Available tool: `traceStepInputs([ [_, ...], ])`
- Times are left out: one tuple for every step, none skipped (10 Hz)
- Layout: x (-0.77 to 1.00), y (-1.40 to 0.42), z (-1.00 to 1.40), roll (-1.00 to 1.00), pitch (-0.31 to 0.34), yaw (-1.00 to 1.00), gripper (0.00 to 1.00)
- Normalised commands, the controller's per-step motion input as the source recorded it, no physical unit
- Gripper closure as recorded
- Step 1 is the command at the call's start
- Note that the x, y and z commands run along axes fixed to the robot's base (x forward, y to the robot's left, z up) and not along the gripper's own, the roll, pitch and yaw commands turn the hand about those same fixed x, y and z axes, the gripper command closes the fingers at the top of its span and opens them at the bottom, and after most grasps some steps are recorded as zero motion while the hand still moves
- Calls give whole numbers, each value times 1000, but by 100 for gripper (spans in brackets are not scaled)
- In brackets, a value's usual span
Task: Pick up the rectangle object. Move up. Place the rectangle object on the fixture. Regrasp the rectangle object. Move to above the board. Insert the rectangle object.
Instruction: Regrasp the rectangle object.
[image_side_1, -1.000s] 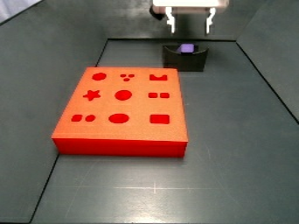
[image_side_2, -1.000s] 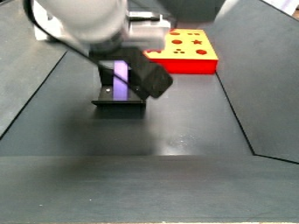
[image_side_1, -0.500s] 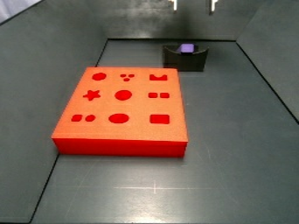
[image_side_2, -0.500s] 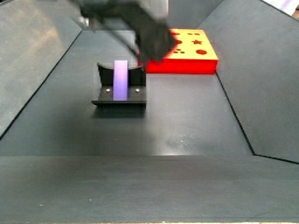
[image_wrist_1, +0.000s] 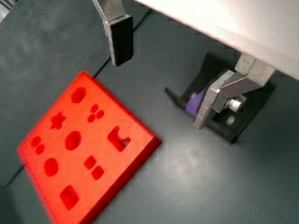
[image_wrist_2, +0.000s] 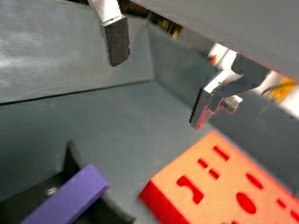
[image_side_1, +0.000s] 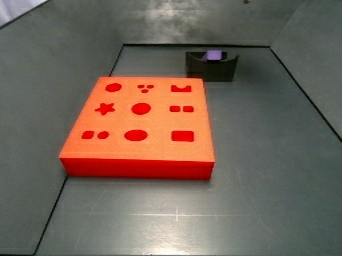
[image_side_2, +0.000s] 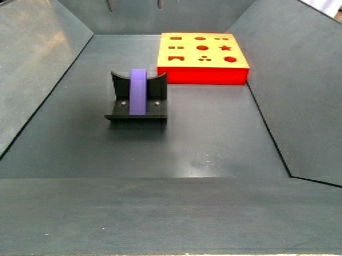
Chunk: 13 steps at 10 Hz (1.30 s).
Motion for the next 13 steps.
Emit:
traceStepInputs([
  [-19,-43,30,1000,39,23,0],
  [-26,-41,16,1000,35,23,0],
  [-36,-30,15,1000,28,24,0],
  [-39,-30,10,1000,23,24,0],
  [-33,-26,2,1000,15,25,0],
  [-31,-26,-2,1000,12,26,0],
  [-27,-22,6,1000,6,27,0],
  [-24,-18,7,1000,2,28,0],
  [-26,-18,6,1000,3,30,0],
  [-20,-18,13,1000,5,31,0],
  [-8,-20,16,1000,9,33,0],
  [5,-20,3,1000,12,34,0],
  [19,-20,-7,1000,17,37,0],
])
